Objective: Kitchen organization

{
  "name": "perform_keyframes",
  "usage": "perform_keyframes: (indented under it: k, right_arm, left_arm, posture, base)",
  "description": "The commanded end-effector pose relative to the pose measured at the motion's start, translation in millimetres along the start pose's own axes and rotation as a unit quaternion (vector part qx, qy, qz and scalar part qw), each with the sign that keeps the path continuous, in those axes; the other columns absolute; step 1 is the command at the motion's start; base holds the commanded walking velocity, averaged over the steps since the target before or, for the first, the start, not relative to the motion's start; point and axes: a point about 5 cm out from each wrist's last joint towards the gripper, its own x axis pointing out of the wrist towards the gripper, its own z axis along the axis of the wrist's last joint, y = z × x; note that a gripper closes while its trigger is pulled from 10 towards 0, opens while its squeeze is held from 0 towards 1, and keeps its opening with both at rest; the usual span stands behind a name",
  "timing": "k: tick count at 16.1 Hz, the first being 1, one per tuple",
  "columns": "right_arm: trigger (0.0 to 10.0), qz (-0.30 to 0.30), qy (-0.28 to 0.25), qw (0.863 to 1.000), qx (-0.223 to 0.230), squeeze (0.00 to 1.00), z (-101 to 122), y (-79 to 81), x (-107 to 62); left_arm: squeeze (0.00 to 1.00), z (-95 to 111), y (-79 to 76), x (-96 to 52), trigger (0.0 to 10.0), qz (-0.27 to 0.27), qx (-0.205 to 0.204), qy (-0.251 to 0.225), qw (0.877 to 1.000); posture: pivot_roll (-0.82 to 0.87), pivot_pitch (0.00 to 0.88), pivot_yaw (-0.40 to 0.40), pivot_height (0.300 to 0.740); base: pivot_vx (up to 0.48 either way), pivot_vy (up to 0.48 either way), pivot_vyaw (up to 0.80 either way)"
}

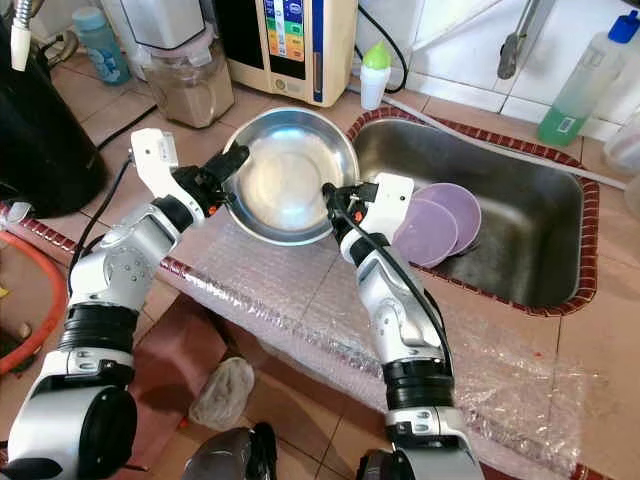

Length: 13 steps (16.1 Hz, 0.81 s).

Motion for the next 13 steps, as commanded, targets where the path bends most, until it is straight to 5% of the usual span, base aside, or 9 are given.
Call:
perform_keyframes:
  k: [1,6,7,8,11,13]
  right_arm:
    - [0.0,-0.039,0.014,0.999,0.020,0.00,-4.4,-15.7,-3.1]
    - [0.0,-0.046,0.009,0.998,0.042,0.00,-2.7,-18.0,-2.9]
    - [0.0,-0.049,0.008,0.998,0.045,0.00,-2.6,-19.1,-3.3]
    - [0.0,-0.051,0.008,0.998,0.047,0.00,-2.6,-20.0,-3.7]
    - [0.0,-0.059,0.004,0.997,0.054,0.00,-0.7,-22.9,-4.1]
    - [0.0,-0.066,-0.001,0.996,0.060,0.00,1.2,-25.9,-4.2]
  left_arm:
    - [0.00,10.5,-2.1,-1.9,0.0,-0.009,0.015,-0.024,1.000]
    - [0.00,6.7,-2.9,-1.8,0.0,-0.008,0.044,-0.007,0.999]
    - [0.63,7.4,-8.1,0.4,2.0,-0.017,0.036,-0.009,0.999]
    - [1.00,8.2,-11.8,2.1,2.3,-0.025,0.038,-0.011,0.999]
    - [1.00,6.3,-15.9,3.9,5.3,-0.037,0.037,-0.006,0.999]
    - [1.00,4.8,-17.0,3.3,10.0,-0.044,0.040,0.000,0.998]
  posture:
    - [-0.02,0.069,0.054,0.740]
    - [-0.02,0.073,0.055,0.740]
    - [-0.02,0.073,0.057,0.740]
    - [-0.02,0.074,0.059,0.740]
    - [-0.03,0.075,0.065,0.740]
    - [-0.03,0.075,0.065,0.740]
  base:
    - [0.000,0.000,0.00]
    - [0.000,0.000,0.00]
    - [0.000,0.000,0.00]
    - [0.000,0.000,0.00]
    - [0.000,0.000,0.00]
    - [0.000,0.000,0.00]
